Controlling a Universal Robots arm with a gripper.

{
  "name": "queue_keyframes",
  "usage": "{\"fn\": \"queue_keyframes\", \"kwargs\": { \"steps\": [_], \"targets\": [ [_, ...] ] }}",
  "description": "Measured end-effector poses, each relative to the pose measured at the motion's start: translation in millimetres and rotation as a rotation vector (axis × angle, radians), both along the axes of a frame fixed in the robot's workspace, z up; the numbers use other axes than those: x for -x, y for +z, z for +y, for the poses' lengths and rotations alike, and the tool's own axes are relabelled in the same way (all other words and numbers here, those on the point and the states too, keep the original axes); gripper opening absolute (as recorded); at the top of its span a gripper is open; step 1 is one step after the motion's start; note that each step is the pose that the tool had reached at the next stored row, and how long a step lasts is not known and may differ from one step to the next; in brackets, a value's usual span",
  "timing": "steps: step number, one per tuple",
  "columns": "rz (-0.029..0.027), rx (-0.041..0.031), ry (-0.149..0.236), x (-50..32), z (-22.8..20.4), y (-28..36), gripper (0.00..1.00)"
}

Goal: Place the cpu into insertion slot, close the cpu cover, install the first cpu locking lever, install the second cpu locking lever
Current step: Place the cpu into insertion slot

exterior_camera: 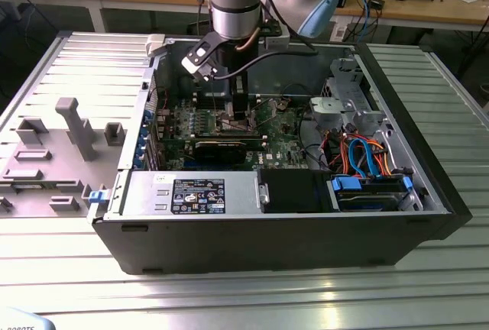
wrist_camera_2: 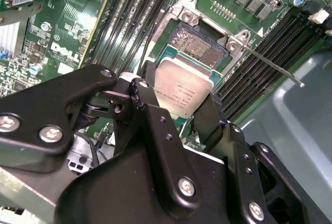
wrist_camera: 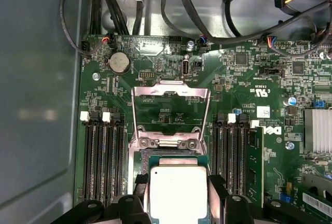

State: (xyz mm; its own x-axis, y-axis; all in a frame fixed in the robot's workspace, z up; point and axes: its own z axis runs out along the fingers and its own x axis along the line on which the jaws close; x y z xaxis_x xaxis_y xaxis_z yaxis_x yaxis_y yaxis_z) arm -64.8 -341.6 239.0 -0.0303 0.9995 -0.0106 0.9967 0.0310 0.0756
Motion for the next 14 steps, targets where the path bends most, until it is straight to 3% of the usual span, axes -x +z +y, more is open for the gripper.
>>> {"fn": "queue_keyframes", "kwargs": {
  "steps": [14],
  "targets": [
    [-0.0001,-0.0001,0.000,0.8,0.0,-0.7,0.54]
  ]
}}
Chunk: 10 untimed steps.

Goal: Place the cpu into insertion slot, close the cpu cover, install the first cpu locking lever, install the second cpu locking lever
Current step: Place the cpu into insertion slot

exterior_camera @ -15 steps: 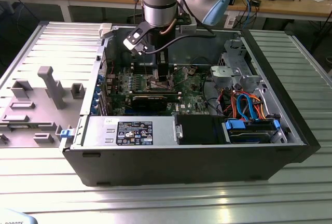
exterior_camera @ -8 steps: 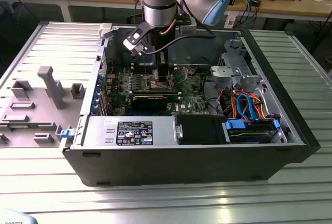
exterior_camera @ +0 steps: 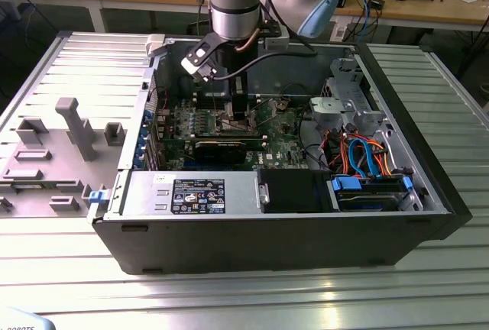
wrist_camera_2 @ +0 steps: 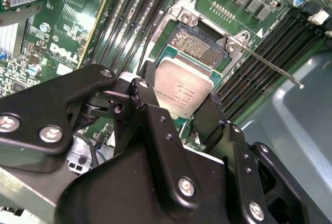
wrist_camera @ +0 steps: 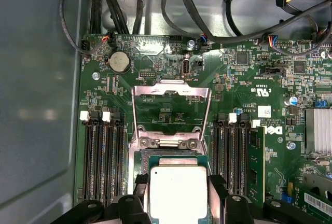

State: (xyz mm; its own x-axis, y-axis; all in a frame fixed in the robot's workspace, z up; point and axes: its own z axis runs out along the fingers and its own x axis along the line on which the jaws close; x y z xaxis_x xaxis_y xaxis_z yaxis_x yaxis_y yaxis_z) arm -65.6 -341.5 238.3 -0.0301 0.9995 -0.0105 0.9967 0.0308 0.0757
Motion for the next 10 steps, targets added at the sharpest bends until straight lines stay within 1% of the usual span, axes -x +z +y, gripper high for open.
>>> {"fn": "queue_keyframes", "kwargs": {
  "steps": [3,10],
  "targets": [
    [0.0001,0.0002,0.000,0.4,0.0,-1.8,0.54],
    [0.0000,0.0002,0.000,0.4,0.0,-2.1,0.54]
  ]
}}
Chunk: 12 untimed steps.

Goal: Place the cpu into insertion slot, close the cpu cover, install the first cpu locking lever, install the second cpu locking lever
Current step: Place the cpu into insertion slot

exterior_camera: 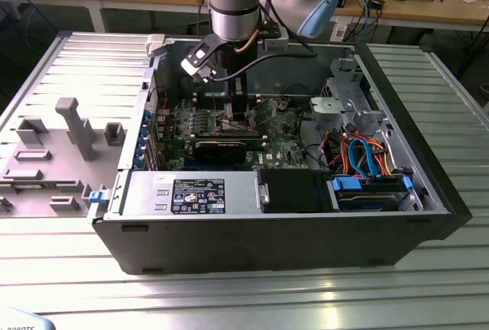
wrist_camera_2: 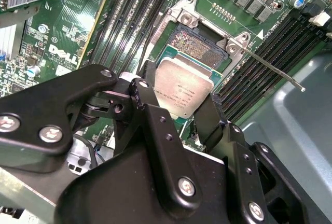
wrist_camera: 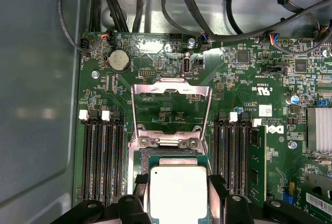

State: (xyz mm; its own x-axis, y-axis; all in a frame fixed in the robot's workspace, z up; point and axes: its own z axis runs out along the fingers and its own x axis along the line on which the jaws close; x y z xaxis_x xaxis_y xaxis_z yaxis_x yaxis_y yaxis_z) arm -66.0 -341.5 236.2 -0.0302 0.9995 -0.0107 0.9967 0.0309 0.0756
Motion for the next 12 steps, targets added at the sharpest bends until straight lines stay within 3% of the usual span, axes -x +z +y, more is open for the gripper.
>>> {"fn": "queue_keyframes", "kwargs": {
  "steps": [7,12],
  "targets": [
    [-0.0001,-0.0001,0.000,0.0,0.0,-0.5,0.54],
    [0.0000,0.0000,0.000,2.2,1.1,-7.5,0.54]
  ]
}}
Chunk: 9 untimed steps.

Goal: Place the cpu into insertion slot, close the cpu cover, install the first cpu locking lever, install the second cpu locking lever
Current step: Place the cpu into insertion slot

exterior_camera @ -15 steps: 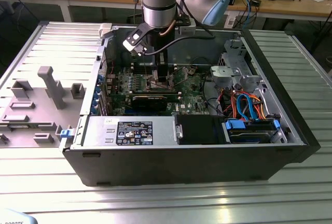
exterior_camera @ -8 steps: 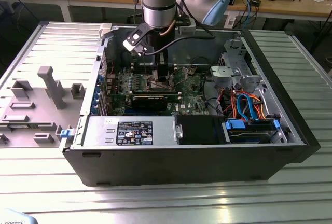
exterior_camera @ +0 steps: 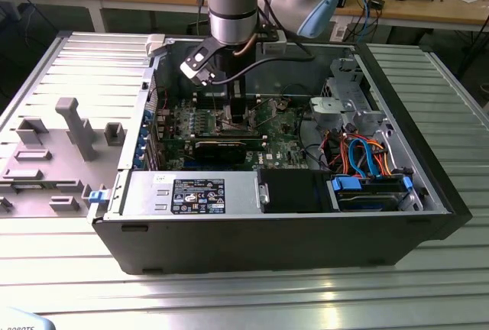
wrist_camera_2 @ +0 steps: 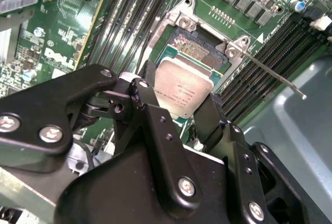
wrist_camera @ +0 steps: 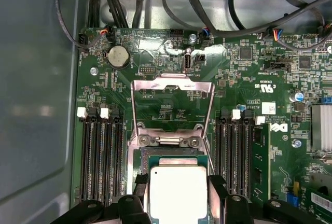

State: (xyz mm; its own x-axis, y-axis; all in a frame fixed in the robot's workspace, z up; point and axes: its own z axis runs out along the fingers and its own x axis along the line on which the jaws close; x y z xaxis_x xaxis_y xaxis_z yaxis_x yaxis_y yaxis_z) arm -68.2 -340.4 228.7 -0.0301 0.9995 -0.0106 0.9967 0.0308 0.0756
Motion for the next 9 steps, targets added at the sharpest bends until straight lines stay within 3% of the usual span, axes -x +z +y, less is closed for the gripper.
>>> {"fn": "queue_keyframes", "kwargs": {
  "steps": [9],
  "targets": [
    [0.0000,0.0001,-0.004,0.5,3.2,-12.1,0.54]
  ]
}}
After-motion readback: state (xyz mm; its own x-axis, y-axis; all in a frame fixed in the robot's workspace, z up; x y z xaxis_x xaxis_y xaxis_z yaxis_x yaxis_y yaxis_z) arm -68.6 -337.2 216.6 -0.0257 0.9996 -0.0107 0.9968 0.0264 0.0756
